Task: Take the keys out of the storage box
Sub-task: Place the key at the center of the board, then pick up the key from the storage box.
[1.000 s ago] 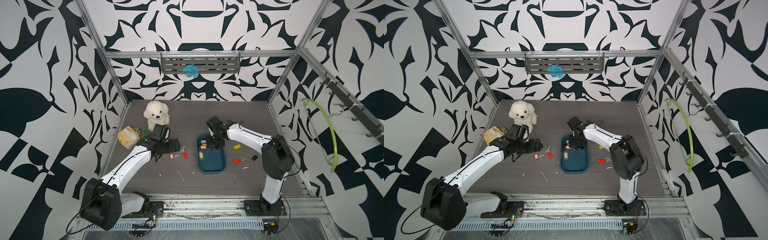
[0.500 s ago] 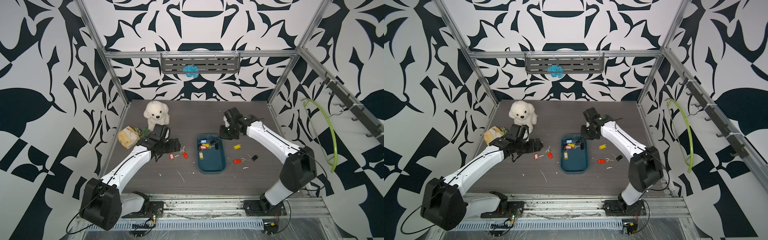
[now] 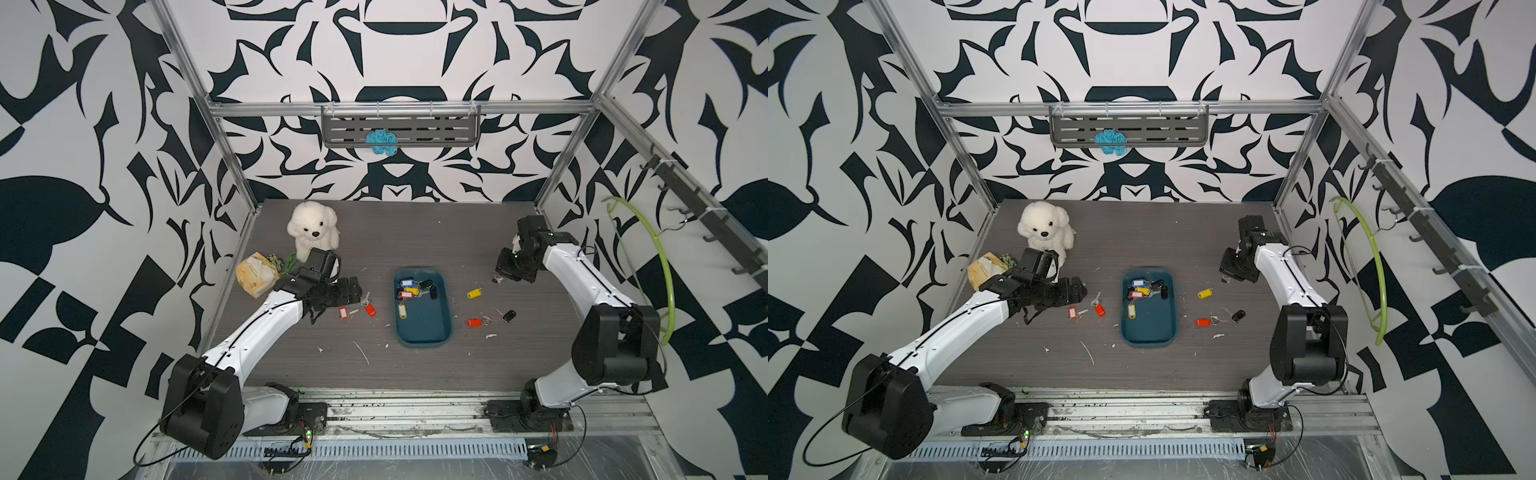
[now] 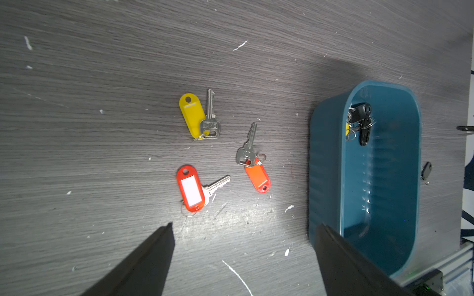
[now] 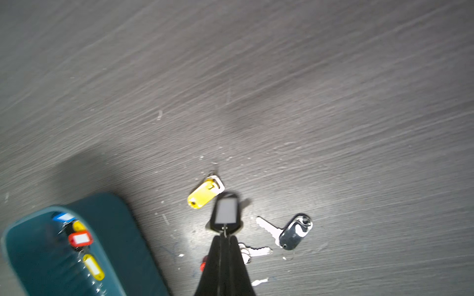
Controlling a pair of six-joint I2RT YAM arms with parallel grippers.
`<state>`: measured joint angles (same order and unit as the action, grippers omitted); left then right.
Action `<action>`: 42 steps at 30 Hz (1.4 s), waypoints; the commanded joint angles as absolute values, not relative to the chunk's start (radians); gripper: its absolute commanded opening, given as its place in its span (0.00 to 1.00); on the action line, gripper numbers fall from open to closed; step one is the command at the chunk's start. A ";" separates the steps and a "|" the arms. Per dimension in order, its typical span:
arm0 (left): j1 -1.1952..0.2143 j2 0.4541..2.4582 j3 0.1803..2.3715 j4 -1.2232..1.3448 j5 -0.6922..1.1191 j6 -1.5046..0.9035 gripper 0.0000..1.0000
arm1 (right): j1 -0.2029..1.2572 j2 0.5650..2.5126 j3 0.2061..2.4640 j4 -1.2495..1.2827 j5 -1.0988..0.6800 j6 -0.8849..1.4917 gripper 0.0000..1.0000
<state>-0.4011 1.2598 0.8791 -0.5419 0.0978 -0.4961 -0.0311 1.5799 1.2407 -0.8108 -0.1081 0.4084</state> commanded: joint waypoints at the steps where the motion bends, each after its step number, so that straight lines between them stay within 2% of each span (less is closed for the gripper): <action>1: -0.400 1.267 0.896 -0.540 0.118 -0.479 0.93 | -0.058 1.606 1.214 -0.785 -0.104 0.409 0.00; 9: -0.402 1.302 0.897 -0.540 0.130 -0.479 0.93 | -0.084 1.663 1.181 -0.759 -0.072 0.427 0.00; 10: -0.401 1.304 0.898 -0.539 0.131 -0.479 0.93 | -0.086 1.664 1.177 -0.758 -0.071 0.426 0.03; 12: -0.405 1.307 0.900 -0.540 0.132 -0.479 0.93 | -0.086 1.663 1.171 -0.757 -0.084 0.424 0.31; 13: -0.406 1.307 0.899 -0.540 0.132 -0.479 0.93 | -0.086 1.658 1.168 -0.757 -0.089 0.425 0.40; 15: -0.408 1.308 0.899 -0.540 0.132 -0.477 0.93 | -0.086 1.635 1.160 -0.756 -0.089 0.429 0.50; 17: -0.410 1.308 0.900 -0.541 0.132 -0.477 0.93 | -0.087 1.609 1.157 -0.760 -0.080 0.431 0.56; 22: -0.417 1.294 0.900 -0.538 0.129 -0.476 0.92 | -0.087 1.533 1.168 -0.800 -0.063 0.427 0.56; 27: -0.463 1.289 0.949 -0.578 0.102 -0.461 0.91 | -0.086 1.393 1.141 -0.827 -0.099 0.415 0.49; 35: -0.722 1.419 1.199 -0.700 -0.057 -0.481 0.88 | -0.086 1.124 0.980 -0.787 -0.188 0.411 0.46; 42: -0.891 1.685 1.470 -0.740 -0.082 -0.564 0.86 | -0.086 1.044 0.872 -0.811 -0.191 0.375 0.44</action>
